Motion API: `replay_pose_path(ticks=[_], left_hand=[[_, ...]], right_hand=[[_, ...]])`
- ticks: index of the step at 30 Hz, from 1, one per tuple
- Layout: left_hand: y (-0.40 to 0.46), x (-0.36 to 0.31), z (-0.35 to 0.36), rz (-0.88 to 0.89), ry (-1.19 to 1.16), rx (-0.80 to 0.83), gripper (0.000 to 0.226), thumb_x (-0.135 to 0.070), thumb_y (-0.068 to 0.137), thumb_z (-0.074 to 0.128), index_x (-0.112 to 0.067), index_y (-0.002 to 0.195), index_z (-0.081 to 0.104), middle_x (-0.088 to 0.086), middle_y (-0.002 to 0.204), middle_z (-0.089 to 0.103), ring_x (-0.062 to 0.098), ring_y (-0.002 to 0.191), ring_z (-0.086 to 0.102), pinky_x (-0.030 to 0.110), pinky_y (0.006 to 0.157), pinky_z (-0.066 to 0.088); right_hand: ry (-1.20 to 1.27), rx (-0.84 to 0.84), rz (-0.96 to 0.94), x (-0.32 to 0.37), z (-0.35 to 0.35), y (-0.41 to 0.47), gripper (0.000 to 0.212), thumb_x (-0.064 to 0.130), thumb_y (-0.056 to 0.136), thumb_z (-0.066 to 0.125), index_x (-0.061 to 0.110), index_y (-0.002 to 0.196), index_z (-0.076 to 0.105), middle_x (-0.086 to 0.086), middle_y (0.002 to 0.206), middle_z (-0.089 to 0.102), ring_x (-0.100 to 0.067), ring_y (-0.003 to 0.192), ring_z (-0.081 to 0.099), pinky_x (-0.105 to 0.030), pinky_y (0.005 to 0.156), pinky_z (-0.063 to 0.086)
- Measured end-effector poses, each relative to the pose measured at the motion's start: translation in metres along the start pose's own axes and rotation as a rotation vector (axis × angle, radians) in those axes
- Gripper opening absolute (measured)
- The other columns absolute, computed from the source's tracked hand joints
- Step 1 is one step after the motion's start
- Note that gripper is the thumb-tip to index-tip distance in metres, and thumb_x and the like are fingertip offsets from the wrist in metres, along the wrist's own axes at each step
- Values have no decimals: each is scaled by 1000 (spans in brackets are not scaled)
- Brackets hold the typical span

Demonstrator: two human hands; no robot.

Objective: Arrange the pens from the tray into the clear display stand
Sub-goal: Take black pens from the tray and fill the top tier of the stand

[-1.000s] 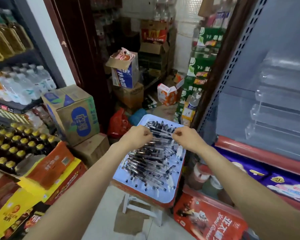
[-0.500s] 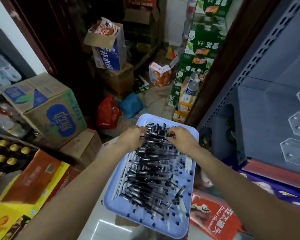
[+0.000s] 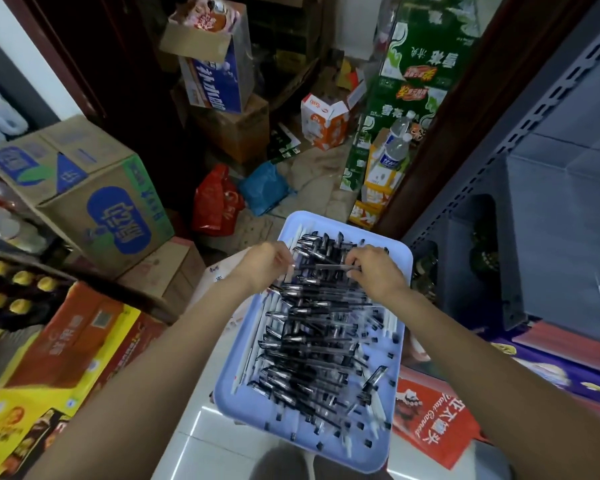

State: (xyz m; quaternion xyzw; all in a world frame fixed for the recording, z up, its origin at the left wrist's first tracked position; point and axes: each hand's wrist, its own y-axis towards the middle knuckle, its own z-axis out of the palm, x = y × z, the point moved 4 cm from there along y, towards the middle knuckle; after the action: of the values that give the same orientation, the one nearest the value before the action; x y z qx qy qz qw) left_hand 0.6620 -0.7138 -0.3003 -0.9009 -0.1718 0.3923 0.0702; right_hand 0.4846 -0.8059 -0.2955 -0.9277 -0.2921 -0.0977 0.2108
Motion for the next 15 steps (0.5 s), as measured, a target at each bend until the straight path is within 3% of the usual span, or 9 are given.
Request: replay_pose_path(ticks=[3,7,9,12,15], left_hand=[[-8,0,-8,-39,-382,-105,11,-5,88,60,-13,81,57,3,80,62,11,72,60,15,70,46],[-17,-3,-18,-160,-787,-225,8,-11,90,58,-13,83,60,1,75,61,5,65,60,10,55,44],[-19,-6,-23,-187,-982,-264,12,-19,91,58,-15,80,60,2,76,62,11,72,59,17,64,46],[-16,-15,-29,-175,-1144,-248,18,-30,93,55,-16,82,54,6,93,67,17,94,66,29,88,50],[-12,-42,-37,-65,-1192,-246,22,-32,96,49,-14,83,49,6,99,71,20,97,69,33,88,52]], right_hand=[[-18,-12,-2,1,1,-1,3,11,91,57,8,91,58,-12,96,61,-28,84,58,-46,77,52],[27,-16,10,3,-2,-7,7,6,92,52,7,96,58,-11,96,59,-28,88,58,-45,83,50],[77,-32,27,3,-9,-12,8,5,93,49,8,93,56,-12,95,62,-29,88,58,-46,83,50],[181,-83,62,6,-25,-25,3,8,95,48,10,94,51,-14,91,62,-29,84,57,-44,81,49],[331,-172,77,8,-53,-40,9,10,95,48,7,103,50,-10,87,61,-27,83,58,-40,77,46]])
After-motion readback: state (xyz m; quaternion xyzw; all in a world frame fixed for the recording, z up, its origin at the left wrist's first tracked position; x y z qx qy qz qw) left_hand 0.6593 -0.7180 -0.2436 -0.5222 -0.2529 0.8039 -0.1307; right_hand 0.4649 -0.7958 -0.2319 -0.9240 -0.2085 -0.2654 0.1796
